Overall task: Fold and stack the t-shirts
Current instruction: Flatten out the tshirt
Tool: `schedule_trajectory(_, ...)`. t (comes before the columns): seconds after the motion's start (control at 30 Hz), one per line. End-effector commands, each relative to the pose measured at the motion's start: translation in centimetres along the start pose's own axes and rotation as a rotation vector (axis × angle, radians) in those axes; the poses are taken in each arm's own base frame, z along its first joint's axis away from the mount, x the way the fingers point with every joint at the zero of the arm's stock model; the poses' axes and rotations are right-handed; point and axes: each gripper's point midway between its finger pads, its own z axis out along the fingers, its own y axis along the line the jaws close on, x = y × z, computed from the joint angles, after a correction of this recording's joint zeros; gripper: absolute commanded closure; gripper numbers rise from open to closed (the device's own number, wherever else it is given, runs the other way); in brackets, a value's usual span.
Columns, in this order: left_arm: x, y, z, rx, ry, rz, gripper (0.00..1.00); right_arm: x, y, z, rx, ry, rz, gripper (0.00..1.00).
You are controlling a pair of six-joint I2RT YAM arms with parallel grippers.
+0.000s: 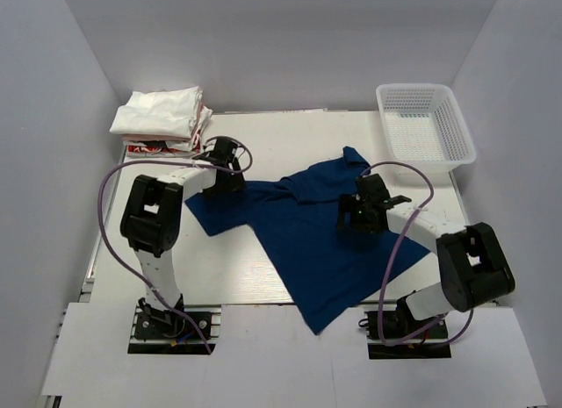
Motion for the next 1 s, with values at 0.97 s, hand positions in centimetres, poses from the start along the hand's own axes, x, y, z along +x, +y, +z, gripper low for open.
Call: schedule_trajectory(0.97, 2.6, -7.4, -15.7, 0.317, -0.068, 0.327, 0.0, -7.3, 7.8, -2.6, -0.314, -0.18, -0.003, 0.1)
